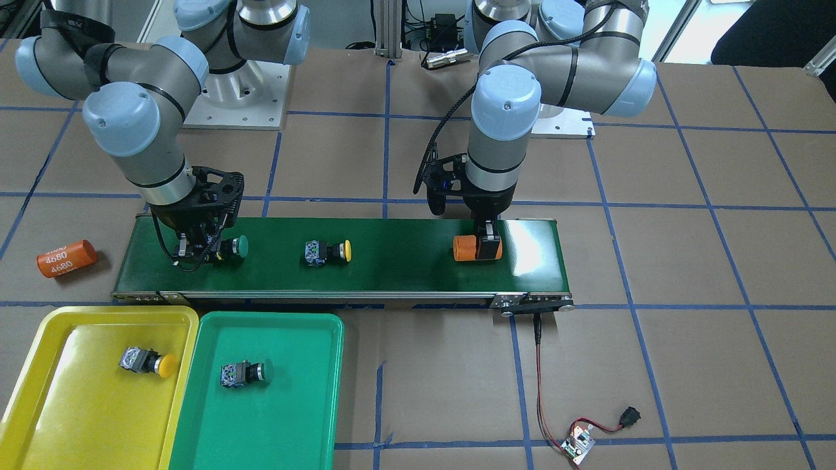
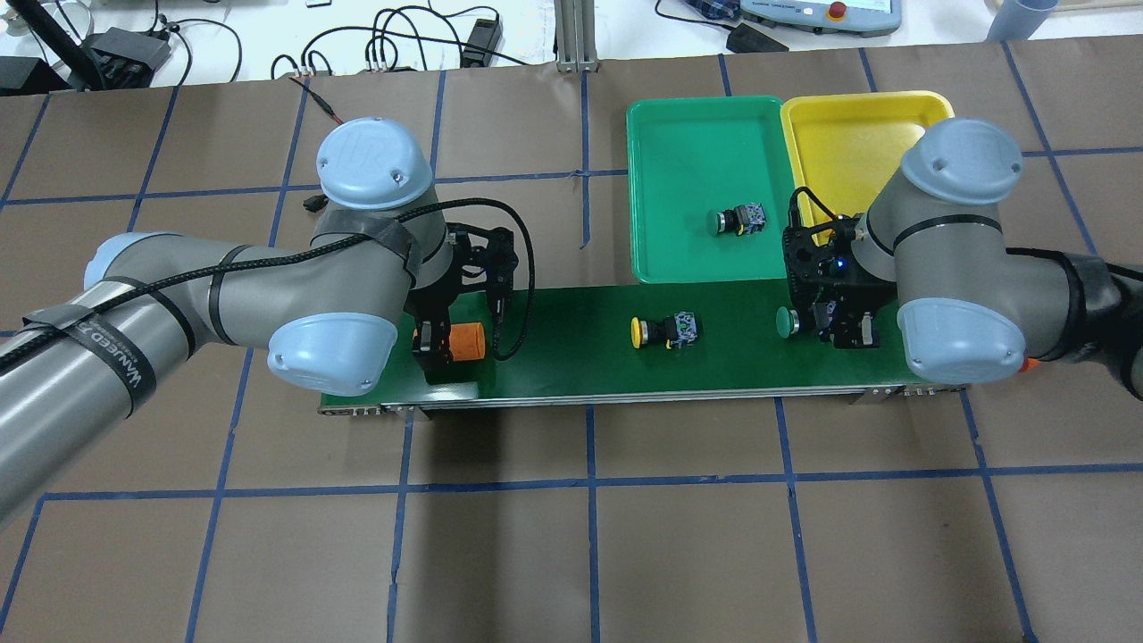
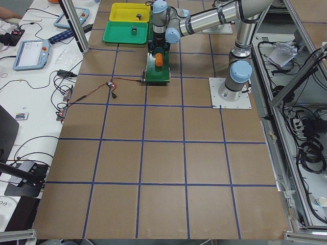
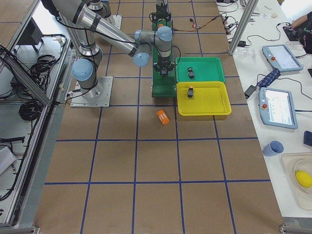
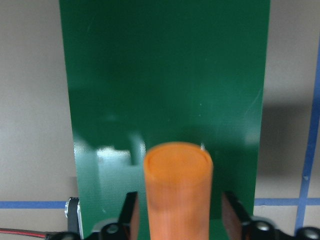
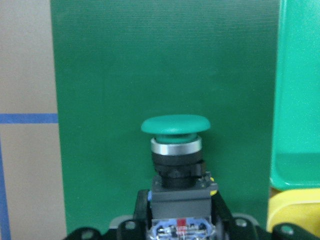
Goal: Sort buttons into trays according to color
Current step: 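Carry the green button into the green tray with the right gripper while the left withdraws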
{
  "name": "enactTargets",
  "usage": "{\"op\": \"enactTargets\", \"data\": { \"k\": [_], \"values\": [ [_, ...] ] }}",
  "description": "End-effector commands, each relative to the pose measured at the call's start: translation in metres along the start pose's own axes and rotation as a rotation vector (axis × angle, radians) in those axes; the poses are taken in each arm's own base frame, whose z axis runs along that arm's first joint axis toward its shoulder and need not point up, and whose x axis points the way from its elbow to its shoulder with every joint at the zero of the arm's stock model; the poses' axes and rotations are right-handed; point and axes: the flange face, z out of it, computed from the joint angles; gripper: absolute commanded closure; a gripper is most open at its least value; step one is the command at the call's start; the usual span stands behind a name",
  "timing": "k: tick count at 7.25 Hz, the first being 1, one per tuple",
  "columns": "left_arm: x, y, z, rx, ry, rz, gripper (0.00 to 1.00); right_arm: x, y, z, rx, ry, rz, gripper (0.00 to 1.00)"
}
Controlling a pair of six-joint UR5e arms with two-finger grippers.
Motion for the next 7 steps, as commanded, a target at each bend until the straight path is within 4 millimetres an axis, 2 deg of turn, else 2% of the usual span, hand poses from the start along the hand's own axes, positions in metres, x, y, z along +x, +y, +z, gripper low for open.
{"op": "enactTargets", "data": {
  "k": [1,2,3,4,5,6,7],
  "values": [
    [-0.01,-0.003,-0.039,0.119,-0.048,-0.162,0.0,0.064,0.014,-0.028,-0.027,0.076,0.009,1.0],
    [-0.017,-0.003,-0.066,0.142,-0.087,-0.227,0.0,0.098,0.019,-0.029,-0.024,0.1,0.013,1.0],
    [-0.02,0.002,-0.082,0.146,-0.091,-0.343,0.0,0.133,0.017,-0.014,-0.008,0.099,0.022,1.0],
    [-0.031,0.018,-0.095,0.151,-0.101,-0.399,0.0,0.151,0.017,0.007,-0.003,0.078,0.015,1.0],
    [-0.043,0.036,-0.113,0.176,-0.127,-0.52,0.0,0.151,0.015,0.013,-0.003,0.064,0.004,1.0],
    [-0.05,0.048,-0.121,0.188,-0.138,-0.596,0.0,0.151,0.003,0.02,0.033,0.055,-0.015,0.75],
    [-0.054,0.053,-0.122,0.201,-0.134,-0.731,0.0,0.152,-0.007,0.03,0.116,0.046,-0.011,0.44]
  ]
}}
